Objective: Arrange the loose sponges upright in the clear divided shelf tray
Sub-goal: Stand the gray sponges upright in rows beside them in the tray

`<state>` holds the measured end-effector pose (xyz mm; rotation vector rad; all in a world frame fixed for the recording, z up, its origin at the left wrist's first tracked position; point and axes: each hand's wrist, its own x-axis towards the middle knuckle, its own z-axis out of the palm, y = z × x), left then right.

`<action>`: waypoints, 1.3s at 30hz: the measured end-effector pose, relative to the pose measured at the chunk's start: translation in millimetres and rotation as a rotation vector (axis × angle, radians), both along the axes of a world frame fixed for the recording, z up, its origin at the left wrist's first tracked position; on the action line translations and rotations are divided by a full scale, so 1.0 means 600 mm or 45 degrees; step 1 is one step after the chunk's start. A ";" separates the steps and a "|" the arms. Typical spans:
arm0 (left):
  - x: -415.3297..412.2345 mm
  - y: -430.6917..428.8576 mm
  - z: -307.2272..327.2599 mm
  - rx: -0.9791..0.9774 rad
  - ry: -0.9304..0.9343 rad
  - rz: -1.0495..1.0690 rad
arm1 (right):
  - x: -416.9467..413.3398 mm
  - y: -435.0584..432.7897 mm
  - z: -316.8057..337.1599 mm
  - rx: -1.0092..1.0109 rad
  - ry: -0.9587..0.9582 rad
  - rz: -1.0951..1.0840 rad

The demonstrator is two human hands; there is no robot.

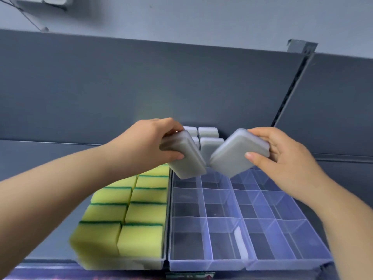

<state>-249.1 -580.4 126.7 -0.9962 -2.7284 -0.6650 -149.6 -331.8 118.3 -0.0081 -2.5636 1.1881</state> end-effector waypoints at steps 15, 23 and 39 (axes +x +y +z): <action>-0.024 0.061 -0.022 -0.478 0.070 -0.086 | -0.023 0.022 -0.019 -0.011 0.001 0.046; -0.035 0.083 -0.033 -0.569 -0.014 -0.117 | -0.038 0.024 -0.017 0.035 -0.028 0.079; -0.040 0.094 -0.052 -0.596 -0.073 -0.089 | -0.043 0.028 -0.018 0.055 -0.120 0.118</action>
